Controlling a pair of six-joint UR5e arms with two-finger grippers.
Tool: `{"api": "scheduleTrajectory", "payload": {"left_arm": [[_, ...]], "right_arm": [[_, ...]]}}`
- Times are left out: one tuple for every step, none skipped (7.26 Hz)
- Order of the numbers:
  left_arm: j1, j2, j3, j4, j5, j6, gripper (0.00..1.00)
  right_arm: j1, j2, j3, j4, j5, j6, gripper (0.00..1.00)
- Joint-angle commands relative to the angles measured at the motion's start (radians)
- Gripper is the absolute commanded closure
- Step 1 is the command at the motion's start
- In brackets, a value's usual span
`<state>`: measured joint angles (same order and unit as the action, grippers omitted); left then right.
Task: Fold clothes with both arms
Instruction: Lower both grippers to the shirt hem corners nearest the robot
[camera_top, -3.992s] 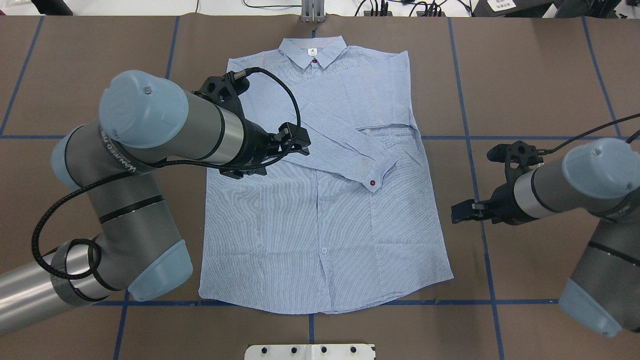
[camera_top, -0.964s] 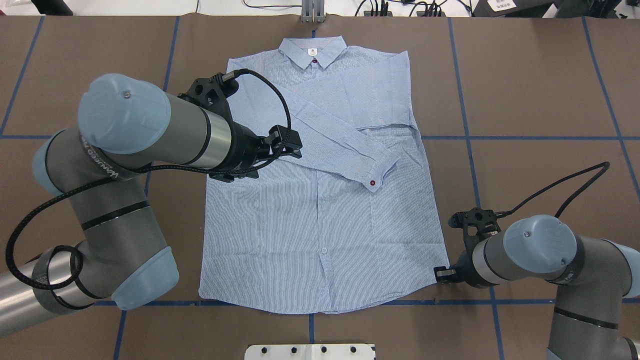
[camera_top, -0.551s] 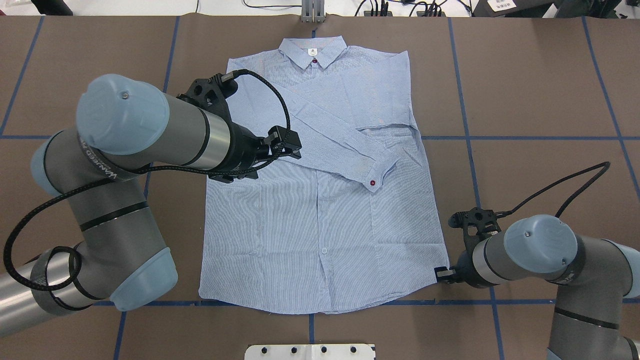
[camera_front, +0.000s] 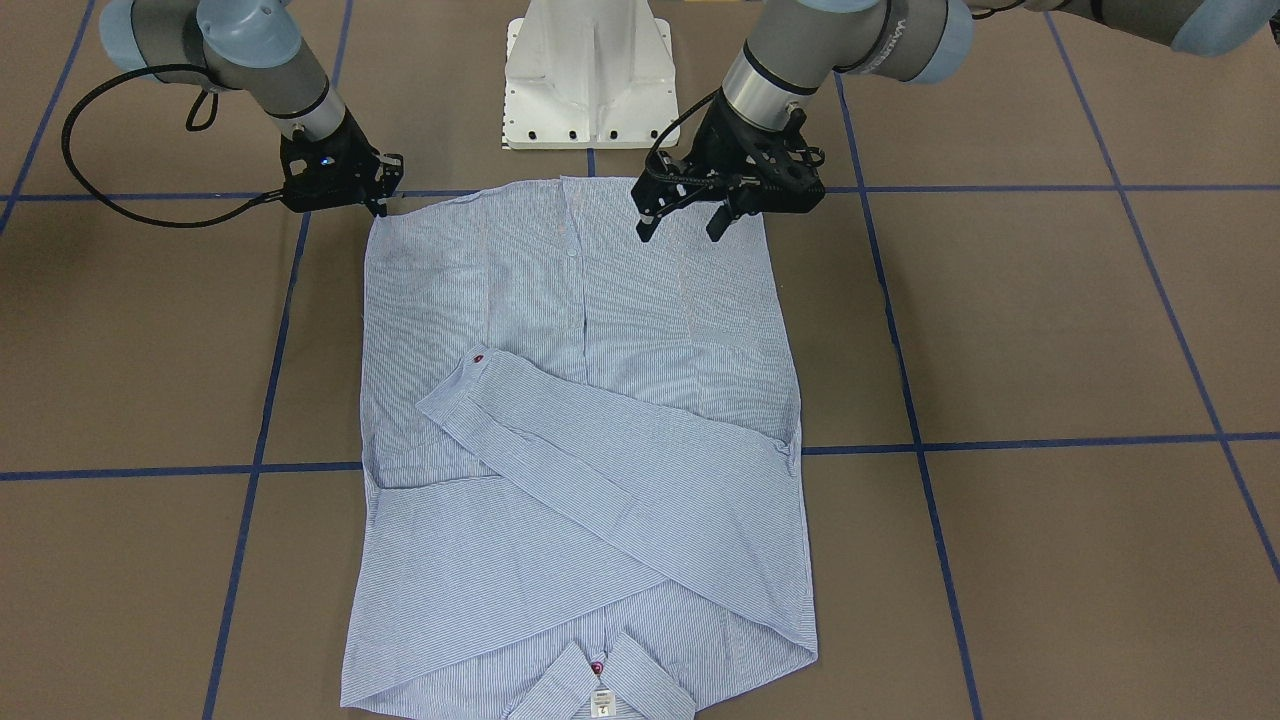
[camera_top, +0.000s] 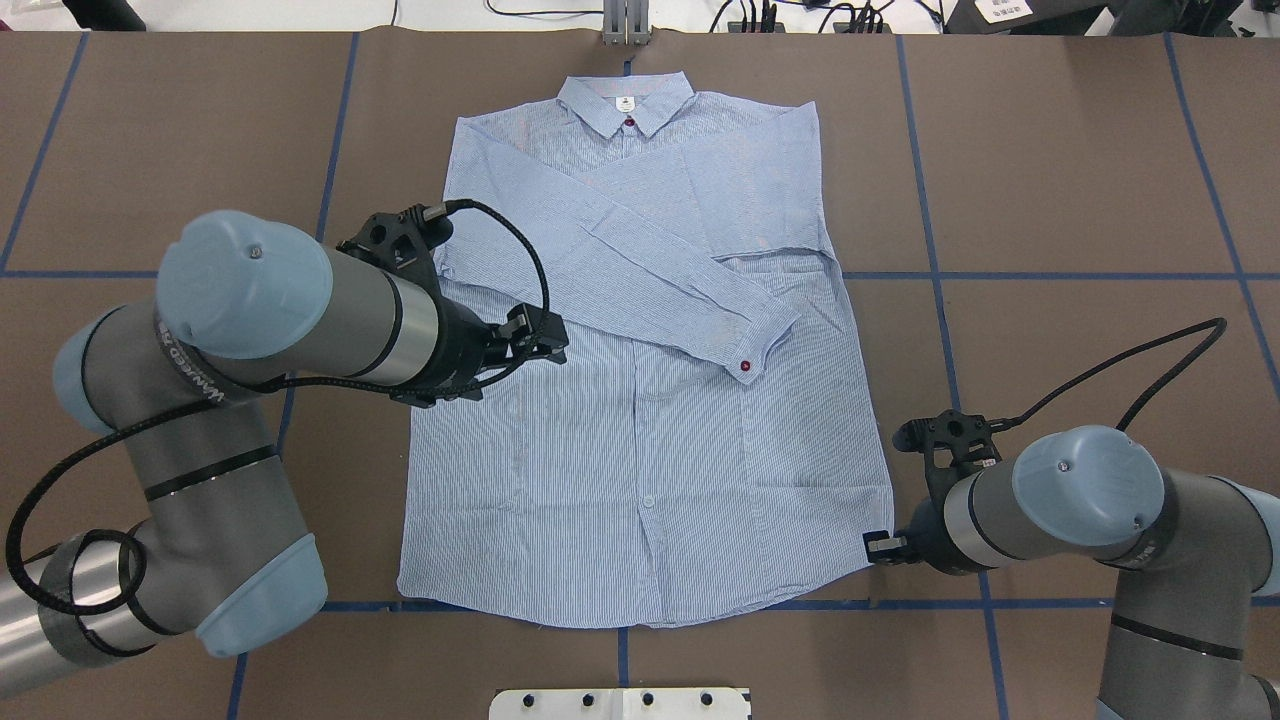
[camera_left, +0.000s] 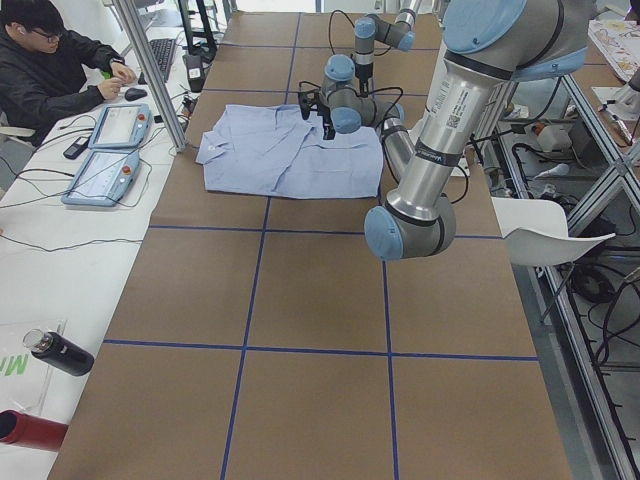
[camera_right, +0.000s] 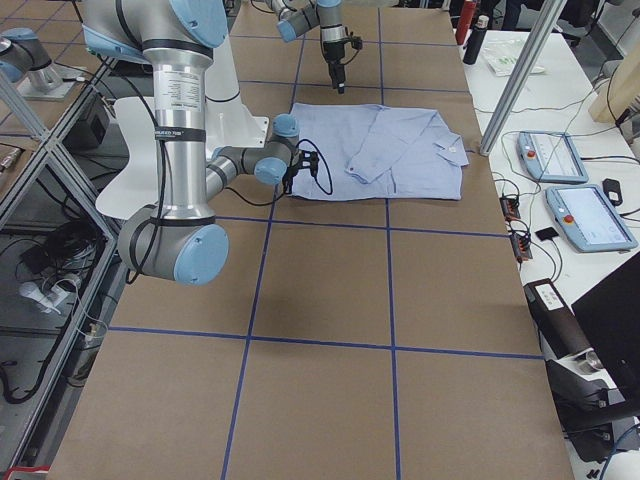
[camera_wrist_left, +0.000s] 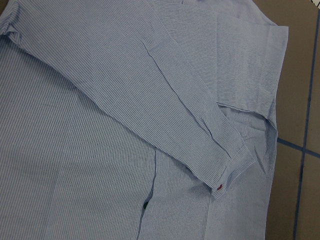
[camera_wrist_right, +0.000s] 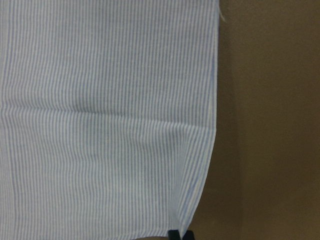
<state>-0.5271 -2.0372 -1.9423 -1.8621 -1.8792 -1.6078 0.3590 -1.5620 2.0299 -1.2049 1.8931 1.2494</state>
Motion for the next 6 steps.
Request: {"api": "scheduleTrajectory", "payload": {"left_arm": [[0.097,0.133,-0.059,0.015,0.06,-0.003,0.0],[0.125,0.176,-0.084,0.036,0.074,-0.006,0.0],[0.163,0.204,-0.086,0.04,0.106,-0.012,0.0],[0.191,0.23,-0.086,0.041,0.133,-0.014,0.01],[0.211,0.236,-0.084,0.058,0.137,-0.015,0.01],[0.226,0.229,-0.084,0.117,0.141,-0.035,0.01]], "right_arm": [[0.0,0.013,0.001,-0.001,0.001,0.04,1.0],[0.0,0.013,0.01,-0.001,0.004,0.041,1.0],[0.001,0.013,0.029,-0.001,0.018,0.041,1.0],[0.009,0.013,0.036,0.001,0.029,0.041,1.0],[0.012,0.013,0.036,0.001,0.03,0.041,1.0],[0.015,0.014,0.036,0.001,0.032,0.041,1.0]]}}
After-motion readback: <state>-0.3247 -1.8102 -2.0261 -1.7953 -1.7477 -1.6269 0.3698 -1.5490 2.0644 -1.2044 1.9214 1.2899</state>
